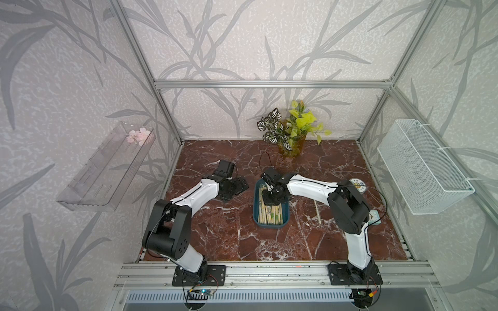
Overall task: Take the paired disposable chopsticks out of the storage box
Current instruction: Pick up the paired disposable chopsticks from the storage box.
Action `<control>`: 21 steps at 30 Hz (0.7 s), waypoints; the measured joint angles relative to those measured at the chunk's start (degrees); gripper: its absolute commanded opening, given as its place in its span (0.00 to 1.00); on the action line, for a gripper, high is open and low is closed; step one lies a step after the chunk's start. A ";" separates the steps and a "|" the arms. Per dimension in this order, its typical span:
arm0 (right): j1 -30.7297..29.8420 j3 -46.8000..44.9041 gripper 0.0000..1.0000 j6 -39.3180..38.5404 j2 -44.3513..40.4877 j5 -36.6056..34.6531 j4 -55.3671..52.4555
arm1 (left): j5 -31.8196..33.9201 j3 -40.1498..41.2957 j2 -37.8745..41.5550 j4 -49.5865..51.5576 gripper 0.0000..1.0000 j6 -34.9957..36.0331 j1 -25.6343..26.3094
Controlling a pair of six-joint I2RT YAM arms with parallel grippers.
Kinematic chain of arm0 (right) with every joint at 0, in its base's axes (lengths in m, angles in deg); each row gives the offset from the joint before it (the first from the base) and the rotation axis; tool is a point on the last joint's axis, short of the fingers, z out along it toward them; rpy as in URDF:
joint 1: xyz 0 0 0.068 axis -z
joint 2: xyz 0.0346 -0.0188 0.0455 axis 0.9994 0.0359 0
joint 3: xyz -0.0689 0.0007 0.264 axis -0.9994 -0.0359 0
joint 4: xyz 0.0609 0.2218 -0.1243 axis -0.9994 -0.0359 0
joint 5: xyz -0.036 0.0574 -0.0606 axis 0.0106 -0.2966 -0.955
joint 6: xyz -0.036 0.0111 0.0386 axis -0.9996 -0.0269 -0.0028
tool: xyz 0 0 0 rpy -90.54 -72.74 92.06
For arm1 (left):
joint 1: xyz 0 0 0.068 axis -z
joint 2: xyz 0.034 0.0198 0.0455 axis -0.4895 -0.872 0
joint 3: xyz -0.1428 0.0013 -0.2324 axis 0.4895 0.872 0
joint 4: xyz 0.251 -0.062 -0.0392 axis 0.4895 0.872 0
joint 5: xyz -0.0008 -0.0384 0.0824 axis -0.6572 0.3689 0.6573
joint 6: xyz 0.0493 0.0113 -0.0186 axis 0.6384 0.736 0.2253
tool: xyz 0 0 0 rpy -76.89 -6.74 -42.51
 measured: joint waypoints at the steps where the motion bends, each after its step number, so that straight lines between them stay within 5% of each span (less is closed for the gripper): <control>1: 0.00 0.00 0.07 0.15 -0.02 -0.02 0.00 | -0.09 0.00 0.00 0.00 1.00 0.02 -0.09; 21: -0.04 0.00 0.03 0.90 -8.68 0.00 0.37 | -0.76 0.00 0.79 -0.11 1.00 0.61 -0.39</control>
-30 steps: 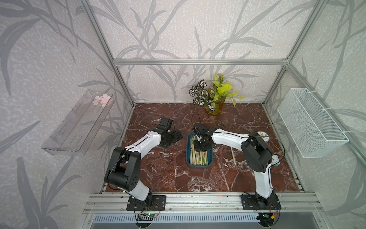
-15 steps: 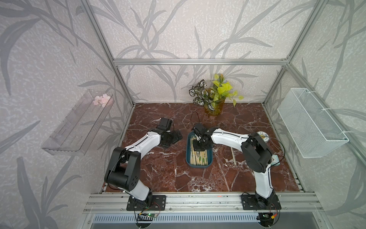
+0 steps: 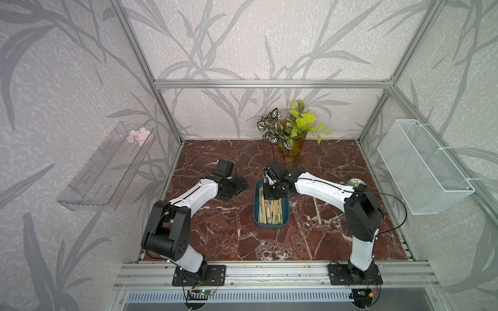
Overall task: Take the paired disposable chopsticks out of the storage box
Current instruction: Pick up the paired disposable chopsticks from the storage box.
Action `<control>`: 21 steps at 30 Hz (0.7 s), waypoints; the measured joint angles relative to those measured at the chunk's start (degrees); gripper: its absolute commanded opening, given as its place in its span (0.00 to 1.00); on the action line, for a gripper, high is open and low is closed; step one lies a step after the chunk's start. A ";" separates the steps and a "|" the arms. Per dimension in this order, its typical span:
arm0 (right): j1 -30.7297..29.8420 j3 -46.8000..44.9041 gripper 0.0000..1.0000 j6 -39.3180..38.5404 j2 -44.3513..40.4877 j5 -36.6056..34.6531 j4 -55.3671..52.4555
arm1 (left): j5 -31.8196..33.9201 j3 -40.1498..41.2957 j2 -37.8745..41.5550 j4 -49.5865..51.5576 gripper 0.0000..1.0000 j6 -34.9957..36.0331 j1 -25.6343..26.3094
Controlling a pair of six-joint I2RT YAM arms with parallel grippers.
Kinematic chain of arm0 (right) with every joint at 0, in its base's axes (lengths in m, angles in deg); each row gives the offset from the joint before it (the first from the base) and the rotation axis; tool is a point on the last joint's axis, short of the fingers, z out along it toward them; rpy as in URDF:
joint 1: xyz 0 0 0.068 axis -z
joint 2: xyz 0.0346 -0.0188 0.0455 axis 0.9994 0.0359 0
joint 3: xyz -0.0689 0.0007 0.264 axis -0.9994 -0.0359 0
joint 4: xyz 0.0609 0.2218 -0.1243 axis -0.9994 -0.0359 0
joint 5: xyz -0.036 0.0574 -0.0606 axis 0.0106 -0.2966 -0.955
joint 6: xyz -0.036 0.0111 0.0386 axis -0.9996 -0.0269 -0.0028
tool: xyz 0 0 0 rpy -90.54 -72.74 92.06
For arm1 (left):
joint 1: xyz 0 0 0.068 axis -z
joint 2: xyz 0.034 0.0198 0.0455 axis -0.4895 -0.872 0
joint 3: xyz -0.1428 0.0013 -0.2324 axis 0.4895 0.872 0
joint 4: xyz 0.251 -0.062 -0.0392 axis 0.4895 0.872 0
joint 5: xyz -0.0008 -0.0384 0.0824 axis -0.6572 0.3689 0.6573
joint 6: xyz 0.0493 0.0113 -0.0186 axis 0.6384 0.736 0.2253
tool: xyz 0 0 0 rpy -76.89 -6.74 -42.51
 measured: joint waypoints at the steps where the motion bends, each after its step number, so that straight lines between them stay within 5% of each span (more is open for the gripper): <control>1: 0.00 0.00 0.03 0.24 -0.48 0.02 0.37 | -0.09 -0.02 0.09 0.04 1.00 0.04 0.00; 21: 10.95 -7.78 0.03 -2.49 -16.96 -1.18 1.03 | -2.01 -2.16 6.45 2.38 1.00 0.48 2.21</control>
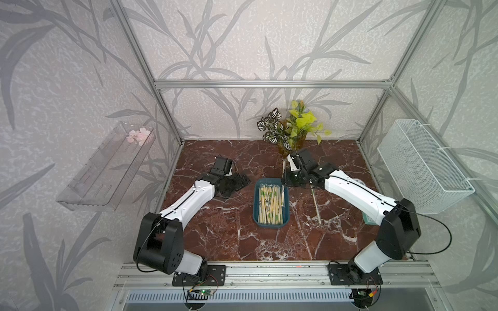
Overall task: Take the paired disposable chopsticks out of the storage box
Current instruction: Pick up the paired disposable chopsticks from the storage box, then place the paired disposable chopsticks at the center of the board.
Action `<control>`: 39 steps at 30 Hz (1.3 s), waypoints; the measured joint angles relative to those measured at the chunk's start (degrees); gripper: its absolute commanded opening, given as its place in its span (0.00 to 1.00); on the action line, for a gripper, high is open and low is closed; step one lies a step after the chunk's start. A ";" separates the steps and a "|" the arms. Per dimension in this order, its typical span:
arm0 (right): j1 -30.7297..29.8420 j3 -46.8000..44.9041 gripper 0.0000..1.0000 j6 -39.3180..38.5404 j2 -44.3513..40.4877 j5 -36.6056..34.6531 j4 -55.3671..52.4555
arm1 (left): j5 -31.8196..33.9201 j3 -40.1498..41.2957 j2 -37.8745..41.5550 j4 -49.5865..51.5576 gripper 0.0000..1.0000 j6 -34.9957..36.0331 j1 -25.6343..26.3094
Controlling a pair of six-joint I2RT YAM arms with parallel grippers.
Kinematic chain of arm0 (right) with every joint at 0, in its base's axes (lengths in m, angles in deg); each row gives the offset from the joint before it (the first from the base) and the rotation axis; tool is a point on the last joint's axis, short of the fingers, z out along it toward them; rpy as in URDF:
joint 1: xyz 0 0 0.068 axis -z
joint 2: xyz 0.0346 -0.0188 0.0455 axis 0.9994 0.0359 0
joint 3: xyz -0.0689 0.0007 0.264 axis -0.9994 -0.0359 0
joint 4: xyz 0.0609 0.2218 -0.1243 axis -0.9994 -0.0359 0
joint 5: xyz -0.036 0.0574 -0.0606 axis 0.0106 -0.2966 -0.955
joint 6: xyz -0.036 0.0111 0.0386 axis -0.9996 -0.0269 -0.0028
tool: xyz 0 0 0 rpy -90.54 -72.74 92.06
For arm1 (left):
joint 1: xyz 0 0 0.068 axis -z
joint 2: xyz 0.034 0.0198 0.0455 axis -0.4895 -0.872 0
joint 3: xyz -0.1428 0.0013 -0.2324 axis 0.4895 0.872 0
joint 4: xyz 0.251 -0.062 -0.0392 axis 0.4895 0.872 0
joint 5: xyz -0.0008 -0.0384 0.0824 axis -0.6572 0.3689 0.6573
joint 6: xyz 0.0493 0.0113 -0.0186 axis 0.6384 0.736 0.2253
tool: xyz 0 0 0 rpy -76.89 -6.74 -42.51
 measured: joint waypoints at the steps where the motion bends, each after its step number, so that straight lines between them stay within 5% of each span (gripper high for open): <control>1: 0.83 -0.66 0.03 -0.66 -0.59 -0.33 -0.28 | 0.00 -0.24 0.15 0.22 1.00 -0.07 0.52; 15: 8.46 -7.54 0.03 -10.67 -3.02 -7.19 -5.49 | 1.55 -0.57 0.31 0.57 1.00 -1.05 5.07; 39: 8.79 -11.87 0.04 -15.02 8.68 -16.63 -8.66 | 2.14 -1.09 -2.56 0.31 1.00 -1.60 5.16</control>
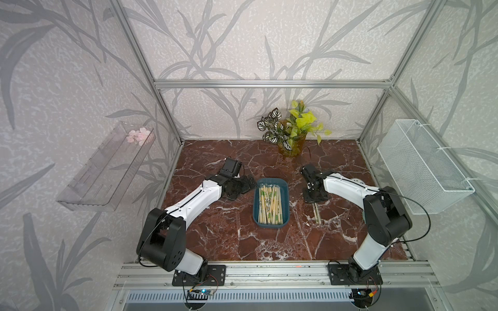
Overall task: Take the paired disposable chopsticks out of the storage box
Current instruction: Place the paired disposable chopsticks at the center of the board.
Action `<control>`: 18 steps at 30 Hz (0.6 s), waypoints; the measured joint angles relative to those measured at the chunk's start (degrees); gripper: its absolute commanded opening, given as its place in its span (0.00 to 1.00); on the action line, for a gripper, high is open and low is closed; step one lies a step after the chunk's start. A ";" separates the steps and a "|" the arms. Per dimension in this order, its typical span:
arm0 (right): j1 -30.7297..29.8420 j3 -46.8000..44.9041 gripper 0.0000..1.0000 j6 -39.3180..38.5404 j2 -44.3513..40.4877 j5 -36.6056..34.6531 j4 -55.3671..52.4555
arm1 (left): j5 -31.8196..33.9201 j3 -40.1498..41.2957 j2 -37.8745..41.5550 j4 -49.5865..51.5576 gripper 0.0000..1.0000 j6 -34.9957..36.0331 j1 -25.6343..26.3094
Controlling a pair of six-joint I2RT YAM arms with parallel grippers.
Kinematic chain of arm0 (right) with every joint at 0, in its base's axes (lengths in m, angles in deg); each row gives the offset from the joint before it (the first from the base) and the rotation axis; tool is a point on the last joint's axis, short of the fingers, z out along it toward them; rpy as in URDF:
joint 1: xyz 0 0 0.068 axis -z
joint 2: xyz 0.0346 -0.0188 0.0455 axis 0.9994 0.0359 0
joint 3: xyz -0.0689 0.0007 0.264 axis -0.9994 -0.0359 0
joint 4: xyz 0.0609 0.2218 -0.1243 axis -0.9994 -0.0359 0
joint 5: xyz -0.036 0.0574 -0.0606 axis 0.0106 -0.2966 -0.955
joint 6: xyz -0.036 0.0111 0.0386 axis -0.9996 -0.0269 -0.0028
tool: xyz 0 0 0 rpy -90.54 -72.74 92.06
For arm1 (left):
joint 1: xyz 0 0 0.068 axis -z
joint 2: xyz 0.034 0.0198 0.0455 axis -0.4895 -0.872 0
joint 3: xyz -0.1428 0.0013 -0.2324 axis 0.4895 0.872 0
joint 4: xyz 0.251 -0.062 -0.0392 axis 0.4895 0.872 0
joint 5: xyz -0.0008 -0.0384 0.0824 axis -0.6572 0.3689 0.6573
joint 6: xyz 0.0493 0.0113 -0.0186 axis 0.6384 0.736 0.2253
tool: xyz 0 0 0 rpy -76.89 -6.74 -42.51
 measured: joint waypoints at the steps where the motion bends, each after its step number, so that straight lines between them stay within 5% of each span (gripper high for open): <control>1: 0.00 -0.02 0.04 0.04 0.46 0.02 0.00 | -0.02 -0.11 -0.09 0.00 1.00 0.00 0.00; 18: 0.00 -0.02 0.26 0.94 3.26 -0.83 0.50 | -0.02 -0.31 -0.17 -0.02 1.00 0.04 0.00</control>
